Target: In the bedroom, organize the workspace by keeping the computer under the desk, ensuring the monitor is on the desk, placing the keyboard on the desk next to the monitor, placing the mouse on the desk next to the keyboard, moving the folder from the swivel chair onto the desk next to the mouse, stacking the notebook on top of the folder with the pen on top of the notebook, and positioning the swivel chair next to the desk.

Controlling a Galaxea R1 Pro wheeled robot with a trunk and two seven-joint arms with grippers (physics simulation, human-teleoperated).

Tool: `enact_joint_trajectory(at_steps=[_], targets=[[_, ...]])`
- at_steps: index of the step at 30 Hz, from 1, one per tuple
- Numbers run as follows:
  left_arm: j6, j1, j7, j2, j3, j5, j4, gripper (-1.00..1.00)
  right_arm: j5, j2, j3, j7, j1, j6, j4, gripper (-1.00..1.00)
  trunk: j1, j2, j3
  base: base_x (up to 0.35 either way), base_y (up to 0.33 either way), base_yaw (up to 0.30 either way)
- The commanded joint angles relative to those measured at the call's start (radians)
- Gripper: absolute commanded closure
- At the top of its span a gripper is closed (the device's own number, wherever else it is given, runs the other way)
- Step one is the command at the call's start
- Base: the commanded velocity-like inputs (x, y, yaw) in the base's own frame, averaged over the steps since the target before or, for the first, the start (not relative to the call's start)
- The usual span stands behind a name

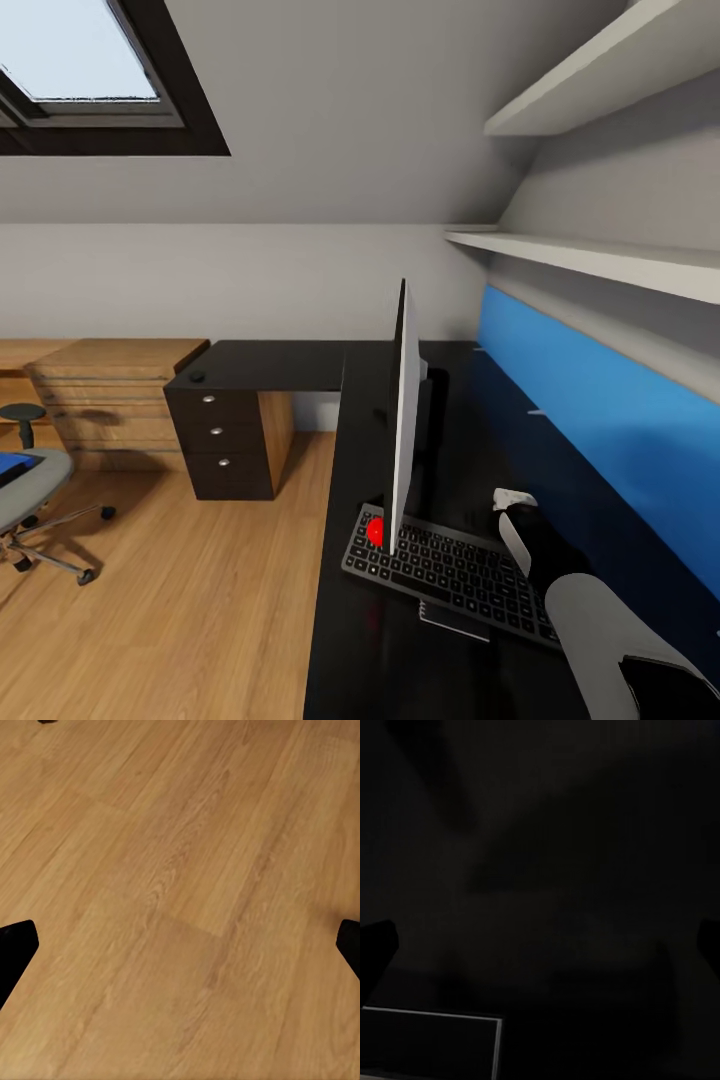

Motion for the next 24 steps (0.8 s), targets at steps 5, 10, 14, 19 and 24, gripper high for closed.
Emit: enact_joint_trajectory(at_steps=[5, 10, 14, 19, 24], targets=[[-0.002, -0.001, 0.001, 0.0, -0.002, 0.005, 0.0, -1.0, -0.005, 0.0, -0.001, -0.004, -0.001, 0.005, -0.001, -1.0, 0.019, -0.036, -0.017, 0.0, 0.0, 0.0], [-0.002, -0.001, 0.002, 0.0, -0.002, 0.004, 0.0, -1.0, -0.005, 0.0, -0.001, -0.004, 0.0, 0.005, -0.001, -1.0, 0.023, -0.043, -0.02, 0.0, 0.0, 0.0], [-0.002, -0.001, 0.004, 0.0, -0.002, 0.004, 0.0, -1.0, -0.005, 0.001, -0.001, -0.004, 0.0, 0.005, -0.001, -1.0, 0.023, -0.043, -0.02, 0.0, 0.0, 0.0], [-0.003, -0.001, 0.004, 0.001, -0.002, 0.005, -0.001, -1.0, -0.005, 0.002, -0.001, -0.004, 0.0, 0.005, 0.0, -1.0, 0.042, -0.078, -0.036, 0.0, 0.0, 0.0], [-0.003, -0.001, 0.004, 0.001, -0.002, 0.005, -0.001, -1.0, -0.005, 0.002, -0.001, -0.004, 0.0, 0.005, -0.001, -1.0, 0.058, -0.106, -0.048, 0.0, 0.0, 0.0]])
